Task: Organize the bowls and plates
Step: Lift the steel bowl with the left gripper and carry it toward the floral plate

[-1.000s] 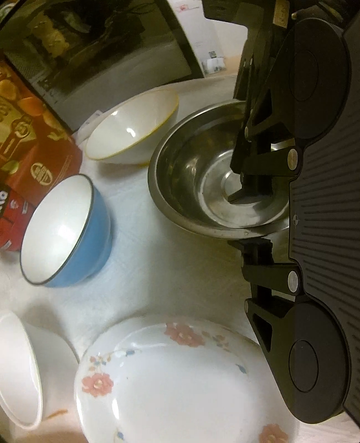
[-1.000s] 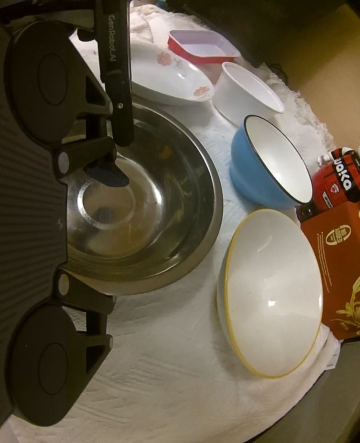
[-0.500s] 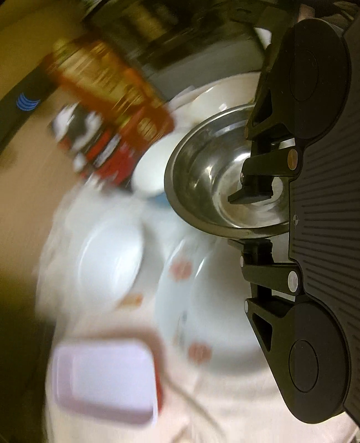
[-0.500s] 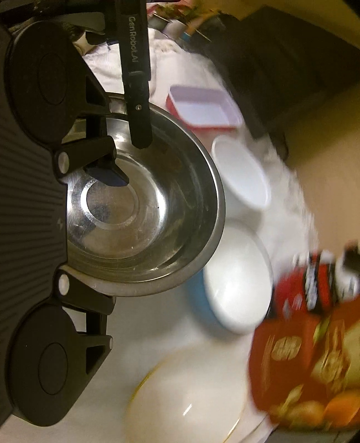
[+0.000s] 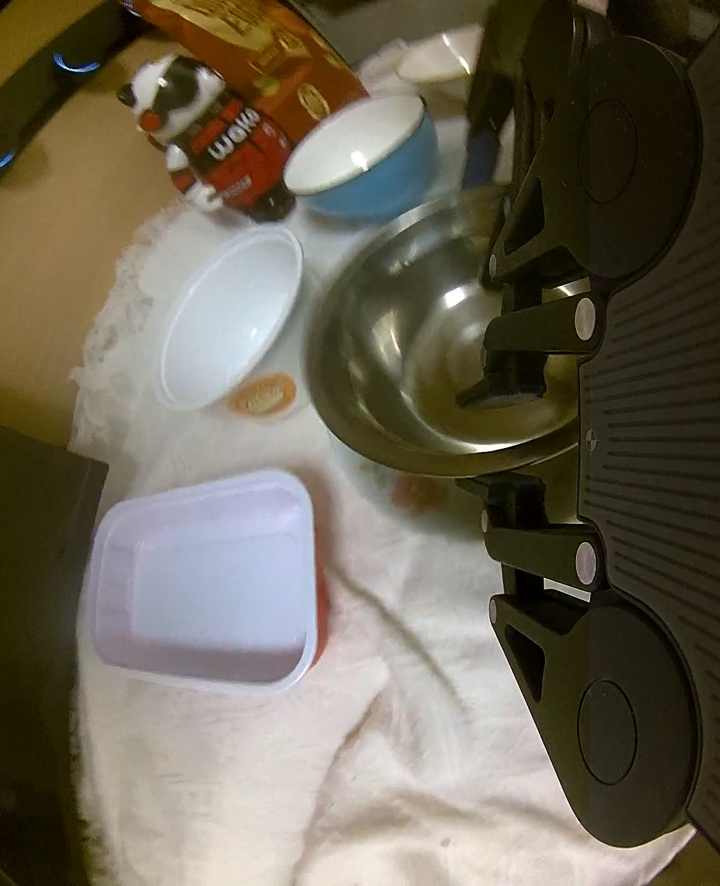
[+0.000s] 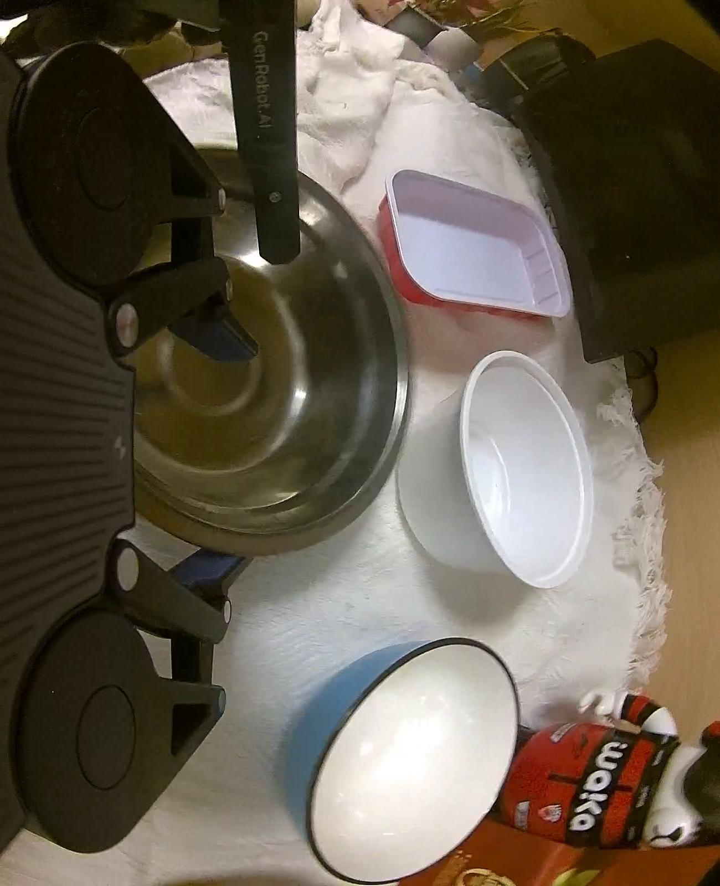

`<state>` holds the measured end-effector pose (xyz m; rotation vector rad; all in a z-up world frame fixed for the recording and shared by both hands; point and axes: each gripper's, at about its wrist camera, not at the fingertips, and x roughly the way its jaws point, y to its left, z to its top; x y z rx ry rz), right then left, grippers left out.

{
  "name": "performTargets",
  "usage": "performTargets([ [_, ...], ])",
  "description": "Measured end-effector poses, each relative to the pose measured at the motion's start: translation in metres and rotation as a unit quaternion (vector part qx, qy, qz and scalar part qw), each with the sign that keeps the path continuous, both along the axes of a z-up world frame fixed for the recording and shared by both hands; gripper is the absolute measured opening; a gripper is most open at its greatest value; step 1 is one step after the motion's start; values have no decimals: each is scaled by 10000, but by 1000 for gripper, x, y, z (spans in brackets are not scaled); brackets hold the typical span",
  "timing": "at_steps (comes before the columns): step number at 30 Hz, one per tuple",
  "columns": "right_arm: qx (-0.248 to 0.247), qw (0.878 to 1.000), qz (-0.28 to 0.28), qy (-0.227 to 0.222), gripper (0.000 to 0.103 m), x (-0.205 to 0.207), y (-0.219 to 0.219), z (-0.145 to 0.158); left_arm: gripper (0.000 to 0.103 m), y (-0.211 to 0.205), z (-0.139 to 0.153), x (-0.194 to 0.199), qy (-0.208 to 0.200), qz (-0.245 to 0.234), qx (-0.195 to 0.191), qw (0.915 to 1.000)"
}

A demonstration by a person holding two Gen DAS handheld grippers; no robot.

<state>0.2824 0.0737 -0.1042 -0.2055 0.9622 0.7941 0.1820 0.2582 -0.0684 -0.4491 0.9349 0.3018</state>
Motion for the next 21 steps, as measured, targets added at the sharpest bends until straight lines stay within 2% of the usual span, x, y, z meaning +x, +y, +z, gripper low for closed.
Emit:
performTargets([
  [3, -62, 9996, 139, -226, 72, -3, 1, 0, 26, 4, -2, -3, 70, 55, 297, 9995],
  [8, -12, 9998, -50, -203, 72, 3, -10, 2, 26, 18, -2, -13, -87, 122, 70, 9999],
  [9, 12, 9997, -129, -199, 72, 4, -13, 2, 28, 19, -2, -15, -91, 150, 117, 9998],
  [11, 56, 9994, -297, -158, 72, 8, -20, 1, 40, 22, -5, -16, -11, 202, 119, 9997],
  [16, 160, 9976, -550, 384, 72, 21, -29, -12, 39, 36, -24, -11, 107, 349, -634, 9973],
  [19, 344, 9949, -547, 772, 72, 26, -27, -21, 39, 40, -30, -7, 153, 390, -727, 9965],
  [21, 460, 9924, -499, 1026, 72, 27, -24, -26, 38, 42, -31, -5, 37, 360, -848, 9957],
])
